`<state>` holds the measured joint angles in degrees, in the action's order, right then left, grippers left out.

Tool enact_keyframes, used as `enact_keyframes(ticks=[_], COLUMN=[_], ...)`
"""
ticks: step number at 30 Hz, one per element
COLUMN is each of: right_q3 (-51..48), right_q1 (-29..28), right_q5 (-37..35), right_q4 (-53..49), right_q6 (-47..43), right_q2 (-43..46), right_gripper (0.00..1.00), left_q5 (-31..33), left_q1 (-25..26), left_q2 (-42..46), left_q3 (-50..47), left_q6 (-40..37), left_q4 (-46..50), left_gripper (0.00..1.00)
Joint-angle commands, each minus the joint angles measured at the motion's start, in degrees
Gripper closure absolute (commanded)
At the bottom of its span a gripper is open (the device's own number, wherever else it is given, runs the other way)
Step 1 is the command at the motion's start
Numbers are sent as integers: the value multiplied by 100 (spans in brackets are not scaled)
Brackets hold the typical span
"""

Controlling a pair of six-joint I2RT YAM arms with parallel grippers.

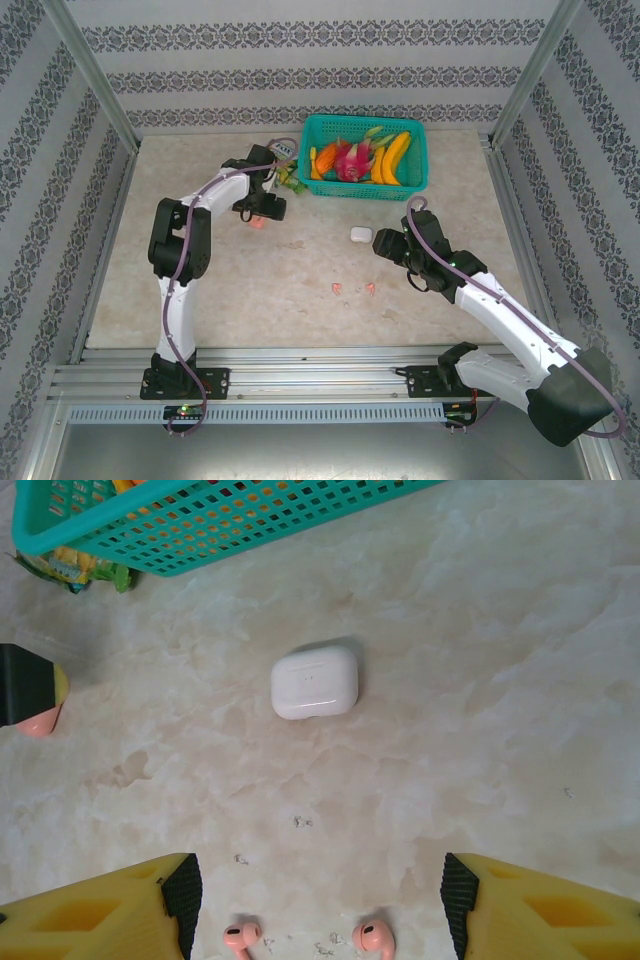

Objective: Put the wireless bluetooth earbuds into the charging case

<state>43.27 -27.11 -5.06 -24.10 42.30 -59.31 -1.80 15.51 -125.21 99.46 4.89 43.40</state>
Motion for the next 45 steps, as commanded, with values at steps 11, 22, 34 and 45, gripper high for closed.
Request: enact_keyframes(ticks=[11,22,34,45], right_q3=[24,33,55,-246], right_q1=[13,-61,-956,-1490], right_q5=[2,160,367,515], right_q4=[62,104,1127,2913], right_q6=[15,-2,-191,-231], right_q2=[-4,17,-970,-1978], right_gripper=[33,33,33,33], left_q5=[-106,-289,-1547,-2333], left_q1=[-189,-194,-190,-191], left_q2=[11,63,1614,3046], left_q3=[-288,-497,-2115,-3614], left_q6=[-57,4,1168,3351], left_q4=[236,64,-1348,-3244], left_gripper=[19,55,62,63])
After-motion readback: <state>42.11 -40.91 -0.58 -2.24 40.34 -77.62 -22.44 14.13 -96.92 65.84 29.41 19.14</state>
